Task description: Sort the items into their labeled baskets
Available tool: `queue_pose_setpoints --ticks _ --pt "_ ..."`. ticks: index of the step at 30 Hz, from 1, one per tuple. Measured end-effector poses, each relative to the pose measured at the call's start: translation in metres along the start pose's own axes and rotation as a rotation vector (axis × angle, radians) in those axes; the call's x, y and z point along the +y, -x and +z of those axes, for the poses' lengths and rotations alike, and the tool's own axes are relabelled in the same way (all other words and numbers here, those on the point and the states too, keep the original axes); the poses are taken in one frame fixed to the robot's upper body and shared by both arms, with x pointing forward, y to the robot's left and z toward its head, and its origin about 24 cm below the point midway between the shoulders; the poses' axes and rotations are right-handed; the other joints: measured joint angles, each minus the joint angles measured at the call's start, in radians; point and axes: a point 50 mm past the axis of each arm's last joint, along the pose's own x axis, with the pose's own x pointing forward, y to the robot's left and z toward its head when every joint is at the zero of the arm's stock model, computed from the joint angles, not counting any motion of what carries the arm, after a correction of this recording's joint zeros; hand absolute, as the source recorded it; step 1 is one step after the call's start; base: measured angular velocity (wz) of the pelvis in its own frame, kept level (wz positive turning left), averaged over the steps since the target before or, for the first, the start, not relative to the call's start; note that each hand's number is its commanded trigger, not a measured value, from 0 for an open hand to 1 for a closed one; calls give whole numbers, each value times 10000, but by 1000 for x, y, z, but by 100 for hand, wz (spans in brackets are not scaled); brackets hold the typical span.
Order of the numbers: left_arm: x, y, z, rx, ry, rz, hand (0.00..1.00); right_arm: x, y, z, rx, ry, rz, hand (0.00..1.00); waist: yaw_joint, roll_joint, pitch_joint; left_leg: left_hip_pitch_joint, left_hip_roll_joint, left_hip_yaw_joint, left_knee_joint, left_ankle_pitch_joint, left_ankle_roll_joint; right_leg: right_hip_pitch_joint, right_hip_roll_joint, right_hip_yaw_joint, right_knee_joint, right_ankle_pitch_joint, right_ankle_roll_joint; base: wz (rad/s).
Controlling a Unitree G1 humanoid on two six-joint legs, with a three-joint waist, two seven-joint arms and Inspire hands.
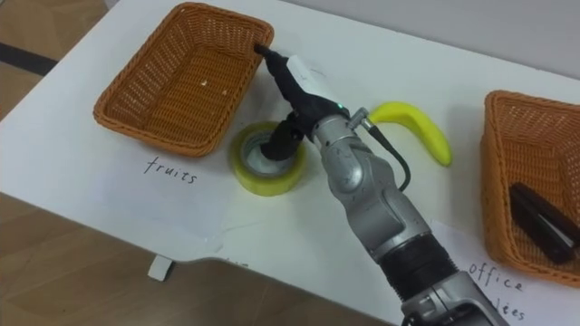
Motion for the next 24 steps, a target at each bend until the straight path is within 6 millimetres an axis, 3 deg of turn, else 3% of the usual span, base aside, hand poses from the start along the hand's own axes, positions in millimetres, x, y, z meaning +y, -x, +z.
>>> queue_pose_setpoints --ticks 24 --pt "0 -1 -3 238 -6 55 0 1 0 -1 52 15 149 0 -11 35 -11 -19 -3 11 7 0 0 -14 -2 -7 -1 0 0 0"
